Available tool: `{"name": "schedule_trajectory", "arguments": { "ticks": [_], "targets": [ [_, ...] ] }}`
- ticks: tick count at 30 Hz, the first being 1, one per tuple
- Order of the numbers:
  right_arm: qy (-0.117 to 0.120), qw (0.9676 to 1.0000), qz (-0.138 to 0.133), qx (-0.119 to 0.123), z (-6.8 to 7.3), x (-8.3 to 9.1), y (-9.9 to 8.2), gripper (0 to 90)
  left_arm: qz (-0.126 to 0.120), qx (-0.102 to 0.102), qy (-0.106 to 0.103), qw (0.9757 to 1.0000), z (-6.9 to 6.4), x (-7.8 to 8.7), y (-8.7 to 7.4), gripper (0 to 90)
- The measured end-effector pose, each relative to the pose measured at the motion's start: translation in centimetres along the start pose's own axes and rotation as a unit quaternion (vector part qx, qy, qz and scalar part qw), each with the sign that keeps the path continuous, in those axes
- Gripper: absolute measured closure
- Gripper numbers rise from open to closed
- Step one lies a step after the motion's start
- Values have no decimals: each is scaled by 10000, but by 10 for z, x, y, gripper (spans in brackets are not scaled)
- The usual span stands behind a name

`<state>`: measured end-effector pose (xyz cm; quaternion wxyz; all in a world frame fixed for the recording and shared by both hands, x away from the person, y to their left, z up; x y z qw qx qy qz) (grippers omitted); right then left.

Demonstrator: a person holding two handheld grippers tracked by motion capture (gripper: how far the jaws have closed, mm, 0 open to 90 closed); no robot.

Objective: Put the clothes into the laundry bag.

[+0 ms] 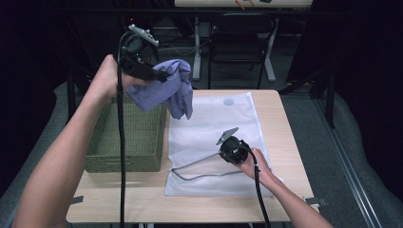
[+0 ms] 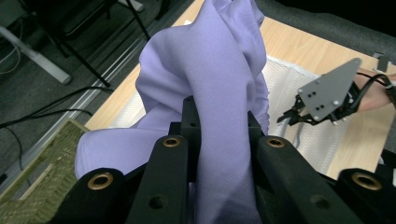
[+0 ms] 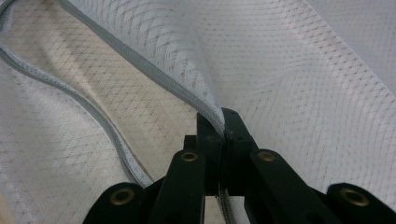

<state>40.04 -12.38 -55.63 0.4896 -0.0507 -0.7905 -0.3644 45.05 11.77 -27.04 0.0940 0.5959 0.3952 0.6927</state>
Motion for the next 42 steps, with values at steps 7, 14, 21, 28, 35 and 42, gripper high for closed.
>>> {"name": "schedule_trajectory", "arguments": {
  "ticks": [7,14,21,28,35,42],
  "targets": [
    [126,9999,17,-41,-1,-1,-1,876,27,-101,-217,9997,-15,-3,-8,798],
    [95,9999,25,-44,0,-1,0,876,132,-189,-354,9991,-35,-9,-19,797],
    [217,9997,44,-76,0,-1,-1,877,361,-300,-551,9974,-51,-26,-31,797],
    [182,9998,-34,-112,-1,-1,0,877,477,-385,-685,9958,-64,-37,-38,797],
    [222,9996,-56,-176,-2,-2,0,877,654,-330,-913,9931,-71,-53,-49,794],
    [280,9991,-98,-291,-3,-3,0,878,860,-298,-1187,9888,-83,-75,-61,788]
  ]
}}
Point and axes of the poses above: each handheld gripper's, and its own axes: x roughly backward along the jaws, y roughly out of its top, z roughly to its left, the point moved 5 cm from there along -x, roughly forward along the jaws, and after that the axes turned 8 degrees about -y, right-handed, at the moved point
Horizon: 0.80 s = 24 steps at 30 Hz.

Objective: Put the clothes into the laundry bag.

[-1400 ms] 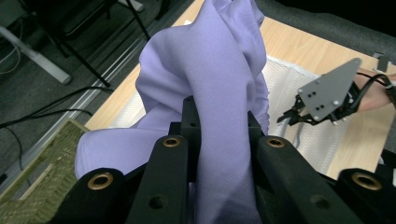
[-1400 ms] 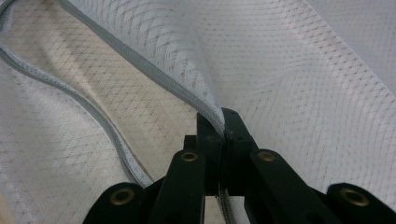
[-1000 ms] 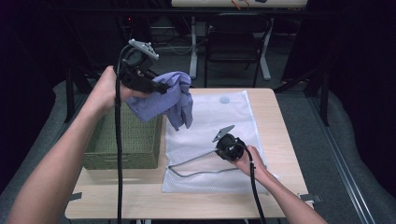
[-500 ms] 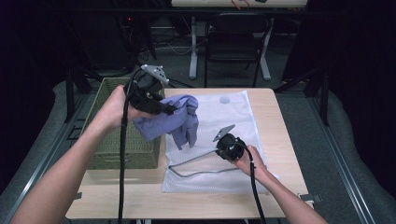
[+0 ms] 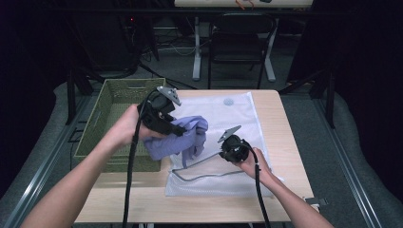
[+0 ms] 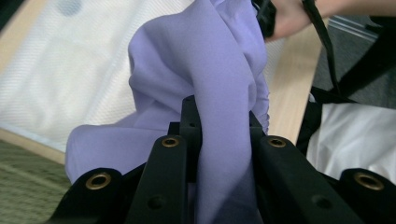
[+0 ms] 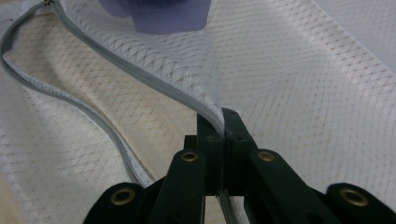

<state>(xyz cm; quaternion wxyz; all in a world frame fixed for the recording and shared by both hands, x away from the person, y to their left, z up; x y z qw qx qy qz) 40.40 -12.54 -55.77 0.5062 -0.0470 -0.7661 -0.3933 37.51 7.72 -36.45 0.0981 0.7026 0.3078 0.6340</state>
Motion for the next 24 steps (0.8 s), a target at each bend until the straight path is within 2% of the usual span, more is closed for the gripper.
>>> {"name": "schedule_trajectory", "arguments": {
  "ticks": [5,6,8,12,17,18,19,24],
  "targets": [
    [22,10000,14,-21,0,0,0,878,194,27,-295,9994,-5,-29,-5,785],
    [39,9999,-58,-114,1,0,0,878,266,20,-353,9990,-5,-36,-6,784],
    [72,10000,48,-28,0,1,-1,878,419,31,-474,9980,-5,-50,-10,781],
    [57,10000,-19,-79,-1,0,-1,877,512,152,-753,9957,-6,-80,-17,777],
    [36,9999,-22,-112,0,-1,-1,878,730,172,-1026,9919,-4,-118,-28,775],
    [94,9997,-64,-200,0,-1,-1,878,752,183,-1060,9913,-4,-122,-30,774],
    [99,9999,4,-124,-1,0,-2,878,745,240,-1075,9911,-4,-127,-32,773],
    [102,9998,34,-170,-1,0,-2,878,706,382,-1095,9907,-1,-146,-43,766]
  ]
}}
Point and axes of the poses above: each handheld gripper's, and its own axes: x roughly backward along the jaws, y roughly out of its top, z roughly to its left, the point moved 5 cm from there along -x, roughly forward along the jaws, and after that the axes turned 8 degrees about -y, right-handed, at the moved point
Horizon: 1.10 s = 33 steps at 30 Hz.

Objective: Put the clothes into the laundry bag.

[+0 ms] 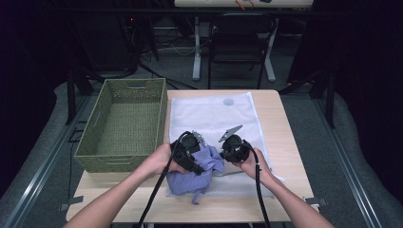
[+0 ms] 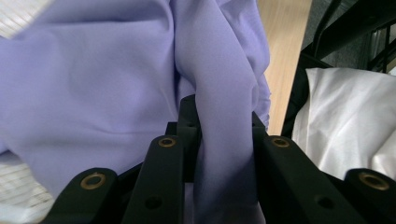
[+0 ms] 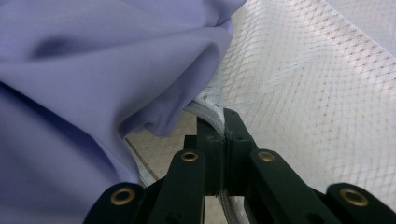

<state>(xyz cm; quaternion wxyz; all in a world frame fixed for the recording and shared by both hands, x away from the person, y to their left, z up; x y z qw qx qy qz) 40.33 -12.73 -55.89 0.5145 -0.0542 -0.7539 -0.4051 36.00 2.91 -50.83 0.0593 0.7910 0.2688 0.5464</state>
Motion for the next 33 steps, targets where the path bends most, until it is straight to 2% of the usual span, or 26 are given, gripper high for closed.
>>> {"name": "schedule_trajectory", "arguments": {
  "ticks": [3,4,6,8,11,13,14,16,18,20,21,23,24,26,29,31,33],
  "targets": [
    [22,9999,-96,-70,3,-1,1,877,-5,97,-14,10000,5,-11,-5,758],
    [-24,10000,18,25,2,1,0,878,-24,129,10,9999,6,-16,-7,754],
    [25,10000,27,36,2,0,0,878,-58,209,96,9997,11,-24,-11,736],
    [14,10000,57,71,3,0,0,877,-102,260,85,9996,15,-33,-16,721],
    [-1,10000,41,56,3,-1,0,877,-195,330,201,9991,18,-41,-20,610],
    [-1,9999,91,96,3,-1,-1,877,-302,361,319,9984,18,-41,-20,482],
    [-1,9999,107,107,3,-1,-1,876,-334,330,342,9983,16,-38,-20,433],
    [-1,9999,96,97,3,-1,-1,875,-389,247,535,9975,11,-31,-18,346],
    [3,10000,47,48,4,-1,-1,872,-471,164,672,9965,6,-22,-16,293],
    [-11,9999,50,92,4,0,0,868,-480,75,997,9938,4,-15,-13,265],
    [0,10000,3,30,4,0,0,865,-550,121,960,9938,5,-14,-11,242],
    [-19,9999,23,107,3,1,1,857,-521,129,1158,9918,10,-15,-8,207],
    [14,9999,35,113,3,2,1,857,-507,181,1183,9915,13,-17,-6,188],
    [18,9999,-107,-28,6,2,2,858,-428,181,1286,9906,18,-21,-2,193],
    [18,10000,-87,8,6,3,2,867,-354,155,1446,9887,27,-27,3,231],
    [6,9999,13,124,5,4,1,871,-337,200,1466,9884,32,-32,4,339],
    [17,9999,23,128,5,5,1,872,-348,181,1454,9886,37,-35,4,464]
  ]
}}
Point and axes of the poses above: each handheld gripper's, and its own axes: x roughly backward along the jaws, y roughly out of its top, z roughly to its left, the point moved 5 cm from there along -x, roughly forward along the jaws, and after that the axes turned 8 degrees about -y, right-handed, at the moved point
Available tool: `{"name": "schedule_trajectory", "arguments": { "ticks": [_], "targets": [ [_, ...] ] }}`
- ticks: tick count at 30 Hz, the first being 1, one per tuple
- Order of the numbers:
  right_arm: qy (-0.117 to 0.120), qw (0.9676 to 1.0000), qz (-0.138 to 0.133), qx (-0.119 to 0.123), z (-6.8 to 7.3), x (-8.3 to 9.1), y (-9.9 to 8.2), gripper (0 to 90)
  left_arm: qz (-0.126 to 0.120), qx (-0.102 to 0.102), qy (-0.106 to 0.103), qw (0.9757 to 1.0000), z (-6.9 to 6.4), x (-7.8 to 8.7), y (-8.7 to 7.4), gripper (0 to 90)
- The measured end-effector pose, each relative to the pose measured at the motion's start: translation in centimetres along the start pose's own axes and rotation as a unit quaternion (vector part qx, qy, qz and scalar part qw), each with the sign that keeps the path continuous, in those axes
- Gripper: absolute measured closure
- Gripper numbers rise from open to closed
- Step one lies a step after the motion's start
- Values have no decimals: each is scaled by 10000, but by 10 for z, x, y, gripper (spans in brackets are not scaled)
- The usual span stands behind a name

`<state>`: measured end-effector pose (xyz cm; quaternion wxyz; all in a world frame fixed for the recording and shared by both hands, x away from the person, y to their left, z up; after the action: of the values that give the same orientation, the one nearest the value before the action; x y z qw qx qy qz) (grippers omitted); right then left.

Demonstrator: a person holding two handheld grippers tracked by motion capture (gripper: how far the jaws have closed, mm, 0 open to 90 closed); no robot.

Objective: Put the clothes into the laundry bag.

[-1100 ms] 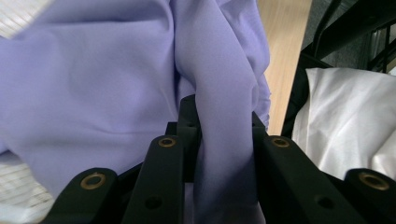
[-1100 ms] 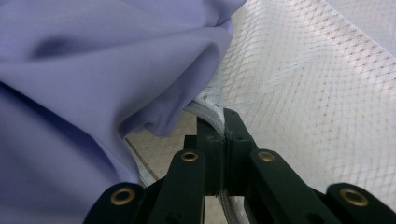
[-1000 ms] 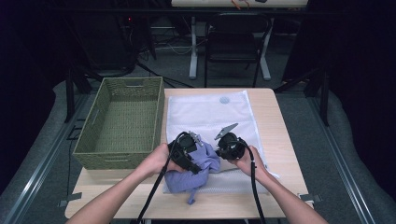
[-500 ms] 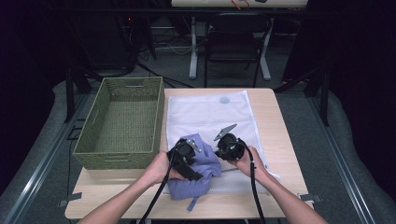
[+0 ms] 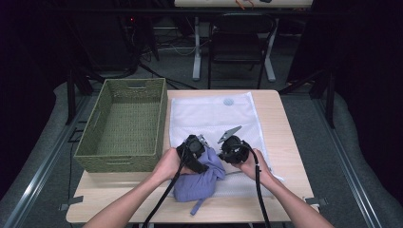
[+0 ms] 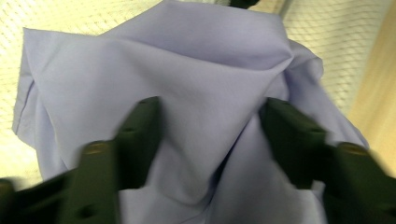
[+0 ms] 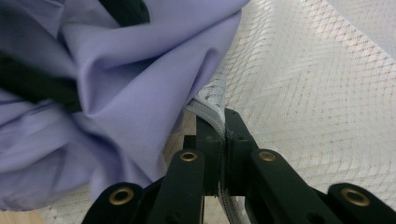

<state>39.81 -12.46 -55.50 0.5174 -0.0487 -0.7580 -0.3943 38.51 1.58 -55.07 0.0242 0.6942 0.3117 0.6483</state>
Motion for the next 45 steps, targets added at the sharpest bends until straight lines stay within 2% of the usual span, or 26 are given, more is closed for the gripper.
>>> {"name": "schedule_trajectory", "arguments": {
  "ticks": [3,4,6,9,10,13,14,15,16,18,21,22,24,25,26,28,29,30,35,38,41,42,43,45],
  "targets": [
    [17,10000,-19,1,0,1,0,873,-95,-26,-80,9999,2,-4,-2,688],
    [27,10000,-52,-32,-1,1,1,873,-105,-61,-46,9999,2,-4,-3,758],
    [43,9999,-65,-95,-1,1,1,874,-155,-92,-78,9998,0,-1,-5,841],
    [3,9999,-85,-103,-3,1,2,874,-294,-203,-28,9994,-7,11,-4,856],
    [2,9996,-173,-232,-1,1,3,874,-354,-255,-37,9990,-11,17,-3,858],
    [-26,9994,-227,-255,-2,1,6,874,-554,-414,-196,9974,-26,28,1,862],
    [-40,9997,-150,-173,-3,3,6,874,-569,-476,-211,9970,-31,28,3,861],
    [-52,9996,-172,-196,-3,4,7,874,-510,-520,-249,9970,-34,25,3,861],
    [-63,9991,-307,-297,-2,3,9,874,-431,-550,-287,9971,-36,19,4,861],
    [-80,9994,-195,-262,-3,8,9,874,-255,-538,-355,9976,-34,6,3,861],
    [-69,9991,-297,-310,-2,12,10,874,-170,-332,-422,9984,-26,-12,2,855],
    [-67,9992,-263,-285,-2,13,10,874,-140,-288,-348,9989,-23,-16,1,851],
    [-23,9992,-285,-264,-2,13,9,873,-147,-155,-391,9990,-19,-19,0,816],
    [-18,9993,-275,-269,-2,13,9,873,-167,-159,-349,9991,-18,-18,0,770],
    [-21,9993,-262,-280,-2,12,8,873,-196,-114,-322,9992,-17,-15,0,677],
    [-25,9995,-223,-233,-3,12,7,873,-289,-103,-258,9992,-16,-4,0,597],
    [-36,9994,-233,-239,-3,12,7,873,-354,-53,-200,9992,-15,2,1,517],
    [-36,9994,-242,-233,-3,12,7,873,-452,-25,-193,9988,-14,9,2,479],
    [-52,9993,-263,-246,-2,11,8,873,-830,155,138,9963,-2,34,7,355],
    [-66,9994,-251,-222,-3,11,8,873,-767,268,335,9961,7,37,11,305],
    [-62,9994,-260,-220,-3,11,9,873,-588,415,366,9967,17,29,12,292],
    [-58,9994,-258,-219,-3,11,8,873,-593,519,301,9964,20,25,12,297],
    [-51,9994,-262,-219,-3,11,8,873,-593,578,260,9962,23,21,11,323],
    [-24,9993,-294,-249,-3,11,8,874,-533,570,211,9967,26,14,9,412]
  ]
}}
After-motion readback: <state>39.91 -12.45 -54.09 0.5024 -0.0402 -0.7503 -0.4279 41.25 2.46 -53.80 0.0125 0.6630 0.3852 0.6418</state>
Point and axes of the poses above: each handheld gripper's, and its own axes: x roughly backward along the jaws, y roughly out of its top, z roughly to its left, the point moved 5 cm from there along -x, roughly forward along the jaws, and after that the axes turned 8 degrees about -y, right-handed, at the moved point
